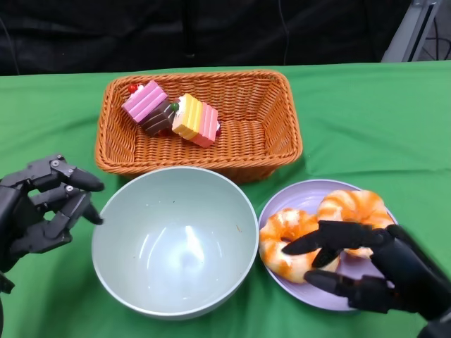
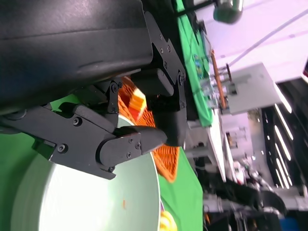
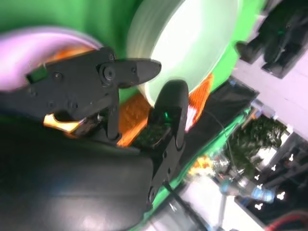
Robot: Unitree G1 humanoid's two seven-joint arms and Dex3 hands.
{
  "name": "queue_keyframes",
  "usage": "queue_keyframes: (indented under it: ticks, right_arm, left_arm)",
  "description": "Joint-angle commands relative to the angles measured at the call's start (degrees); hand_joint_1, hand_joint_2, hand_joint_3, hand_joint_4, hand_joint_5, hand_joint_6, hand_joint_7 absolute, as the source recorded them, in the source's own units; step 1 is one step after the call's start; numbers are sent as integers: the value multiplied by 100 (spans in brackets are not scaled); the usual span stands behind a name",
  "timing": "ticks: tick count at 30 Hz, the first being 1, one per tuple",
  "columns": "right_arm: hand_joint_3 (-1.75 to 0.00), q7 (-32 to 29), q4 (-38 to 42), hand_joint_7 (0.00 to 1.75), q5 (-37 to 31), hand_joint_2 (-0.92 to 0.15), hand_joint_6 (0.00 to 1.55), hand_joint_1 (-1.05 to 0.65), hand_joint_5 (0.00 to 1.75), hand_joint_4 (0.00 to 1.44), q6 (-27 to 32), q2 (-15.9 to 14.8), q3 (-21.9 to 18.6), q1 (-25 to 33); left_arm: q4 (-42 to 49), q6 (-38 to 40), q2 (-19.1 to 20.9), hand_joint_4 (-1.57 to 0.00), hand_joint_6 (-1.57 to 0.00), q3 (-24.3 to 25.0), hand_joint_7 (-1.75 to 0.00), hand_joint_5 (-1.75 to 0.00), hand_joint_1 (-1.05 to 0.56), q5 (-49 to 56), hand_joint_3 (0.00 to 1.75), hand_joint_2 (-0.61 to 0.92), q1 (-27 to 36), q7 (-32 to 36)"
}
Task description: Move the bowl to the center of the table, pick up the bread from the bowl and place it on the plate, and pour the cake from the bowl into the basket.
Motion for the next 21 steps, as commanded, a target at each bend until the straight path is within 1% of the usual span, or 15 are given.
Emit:
queue_keyframes:
  ticks: [1, 2, 3, 5, 7, 9, 13, 16, 21]
  right_arm:
    - [-4, -63, -587, 9, -704, -92, 79, -33, 52, 72, 297, -195, -159, 146]
    - [-3, 93, -1117, 5, -1206, -90, 68, -41, 42, 59, 773, -242, -247, 292]
    - [-1, 215, -1511, 2, -1572, -87, 58, -47, 29, 51, 1143, -266, -297, 400]
    - [0, 443, -2000, 0, -1994, -86, 52, -50, 20, 47, 1687, -221, -291, 536]
    - [0, 484, -2163, 0, -2209, -83, 49, -51, 15, 45, 1997, -163, -228, 592]
    - [0, 429, -2143, 0, -2289, -83, 48, -51, 13, 45, 2129, -167, -185, 600]
    - [-1, 359, -2034, 1, -2209, -84, 48, -51, 12, 48, 2176, -208, -144, 571]
    - [-1, 248, -1932, 1, -2091, -85, 50, -50, 12, 52, 2061, -219, -131, 559]
    - [-1, 194, -1904, 1, -2051, -86, 51, -50, 11, 54, 2048, -256, -110, 552]
  left_arm:
    - [177, -179, 15, -68, -71, 152, -127, -169, -21, 140, 94, 59, -115, 51]
    - [240, -234, 10, -68, -71, 170, -127, -169, -22, 184, 94, 59, -133, 41]
    - [292, -279, 5, -68, -71, 188, -128, -169, -24, 217, 93, 58, -149, 30]
    - [331, -297, -12, -68, -72, 225, -128, -170, -25, 228, 93, 57, -164, -23]
    - [350, -293, -38, -68, -72, 261, -128, -171, -28, 209, 92, 56, -171, -63]
    - [356, -290, -60, -69, -73, 288, -128, -171, -30, 202, 91, 56, -175, -66]
    - [328, -262, -76, -70, -74, 322, -129, -171, -31, 194, 91, 57, -166, -79]
    - [309, -245, -89, -69, -74, 346, -129, -171, -32, 189, 90, 57, -159, -111]
    - [308, -241, -100, -69, -74, 371, -130, -172, -33, 202, 88, 58, -162, -128]
